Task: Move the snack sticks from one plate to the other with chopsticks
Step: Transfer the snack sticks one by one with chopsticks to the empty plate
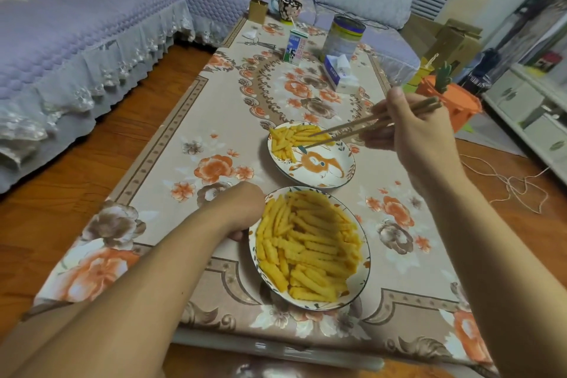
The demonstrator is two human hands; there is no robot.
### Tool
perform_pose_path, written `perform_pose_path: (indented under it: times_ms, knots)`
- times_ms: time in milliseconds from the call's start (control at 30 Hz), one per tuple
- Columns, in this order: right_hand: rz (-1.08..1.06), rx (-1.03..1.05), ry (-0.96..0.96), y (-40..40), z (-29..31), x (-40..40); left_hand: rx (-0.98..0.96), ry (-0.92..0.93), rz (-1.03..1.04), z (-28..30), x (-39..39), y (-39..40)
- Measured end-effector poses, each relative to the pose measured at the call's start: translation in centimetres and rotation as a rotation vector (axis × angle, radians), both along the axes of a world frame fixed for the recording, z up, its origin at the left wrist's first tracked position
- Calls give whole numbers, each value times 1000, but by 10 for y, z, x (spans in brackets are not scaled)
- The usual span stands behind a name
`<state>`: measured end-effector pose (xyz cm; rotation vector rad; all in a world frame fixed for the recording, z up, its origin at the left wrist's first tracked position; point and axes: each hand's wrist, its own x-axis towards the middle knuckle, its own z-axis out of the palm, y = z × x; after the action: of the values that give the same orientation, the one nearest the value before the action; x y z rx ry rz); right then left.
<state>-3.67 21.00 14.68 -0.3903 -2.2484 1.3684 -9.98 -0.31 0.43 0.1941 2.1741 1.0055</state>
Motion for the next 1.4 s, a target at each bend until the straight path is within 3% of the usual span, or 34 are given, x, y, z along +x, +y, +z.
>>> perform_pose_path:
  times_ms: [200,500,767,933,1167,1333,1400]
  knots:
    - [-149,-113,20,-2,-43,-32,1,62,14,-2,1,1]
    - [-55,7,-108,10,-49,-53,45,125,2,-7,9,-7]
    - [-107,-17,-111,30,-36,-43,218,-76,32,3,-2,-36]
    - [-153,-120,41,29,-37,-34,119,69,-34,-4,2,-30]
    - [-129,-121,-10,4,-53,-36,85,293,73,-14,27,-19]
    - [-244,-134,-36,23,-45,-5,80,252,53,-6,39,-21]
    - [-261,-228,-9,33,-41,10,119,197,59,6,43,-18]
